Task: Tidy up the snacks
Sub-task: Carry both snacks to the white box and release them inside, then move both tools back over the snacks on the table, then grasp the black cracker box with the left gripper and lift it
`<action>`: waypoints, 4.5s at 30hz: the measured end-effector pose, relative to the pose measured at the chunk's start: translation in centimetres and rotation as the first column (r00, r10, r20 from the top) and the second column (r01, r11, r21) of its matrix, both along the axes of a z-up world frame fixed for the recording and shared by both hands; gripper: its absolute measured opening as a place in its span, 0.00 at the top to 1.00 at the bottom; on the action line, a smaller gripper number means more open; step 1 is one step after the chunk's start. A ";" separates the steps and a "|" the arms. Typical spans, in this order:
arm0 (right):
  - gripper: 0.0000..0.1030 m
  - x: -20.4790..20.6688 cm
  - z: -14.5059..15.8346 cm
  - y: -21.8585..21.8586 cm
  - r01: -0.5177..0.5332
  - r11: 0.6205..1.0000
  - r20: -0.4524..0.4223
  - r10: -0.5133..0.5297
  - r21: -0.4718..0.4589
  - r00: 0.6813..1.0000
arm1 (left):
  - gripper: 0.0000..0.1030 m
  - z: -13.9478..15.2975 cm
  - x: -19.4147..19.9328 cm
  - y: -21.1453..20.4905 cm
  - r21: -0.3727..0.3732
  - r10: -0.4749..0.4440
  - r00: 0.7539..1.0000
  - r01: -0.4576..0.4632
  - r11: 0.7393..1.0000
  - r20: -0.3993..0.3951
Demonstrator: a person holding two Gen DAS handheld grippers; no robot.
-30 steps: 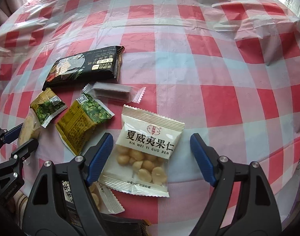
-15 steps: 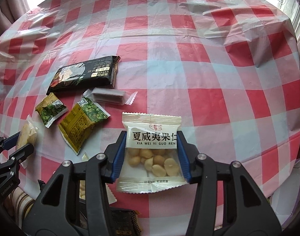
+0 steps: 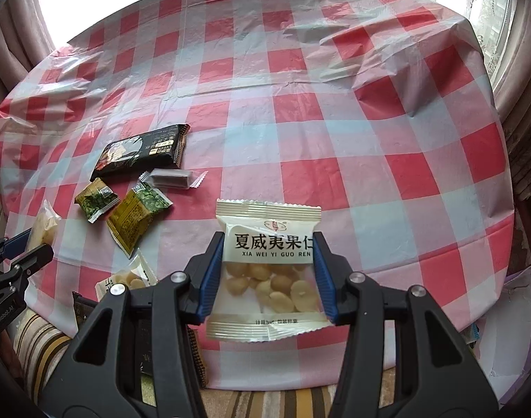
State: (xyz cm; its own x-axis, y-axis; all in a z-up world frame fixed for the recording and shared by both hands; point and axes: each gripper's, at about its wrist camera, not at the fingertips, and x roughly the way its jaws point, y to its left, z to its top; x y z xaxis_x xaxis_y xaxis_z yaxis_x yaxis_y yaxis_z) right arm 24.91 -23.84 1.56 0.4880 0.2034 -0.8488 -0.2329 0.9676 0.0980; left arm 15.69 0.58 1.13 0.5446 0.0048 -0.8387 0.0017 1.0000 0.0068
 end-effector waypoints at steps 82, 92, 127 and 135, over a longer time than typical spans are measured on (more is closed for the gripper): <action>0.30 -5.4 -2.9 -20.4 0.294 0.954 -0.107 -0.286 0.062 0.952 | 0.46 -0.1 3.8 -25.8 -0.295 -0.409 0.911 0.375 0.879 -0.061; 0.30 -5.0 -1.8 -16.5 0.217 0.975 -0.093 -0.213 0.038 0.973 | 0.46 0.2 3.4 -18.9 -0.329 -0.251 0.968 0.230 0.916 -0.023; 0.24 -3.7 0.2 -1.6 -0.146 0.989 -0.068 0.143 -0.031 0.987 | 0.25 -0.3 -1.8 -5.0 -0.173 -0.296 0.954 0.286 0.942 -0.036; 0.23 -3.6 0.2 -4.0 -0.075 0.997 -0.074 0.074 -0.012 0.994 | 0.25 -2.7 -1.3 -9.6 0.079 -0.572 0.801 0.591 0.803 -0.176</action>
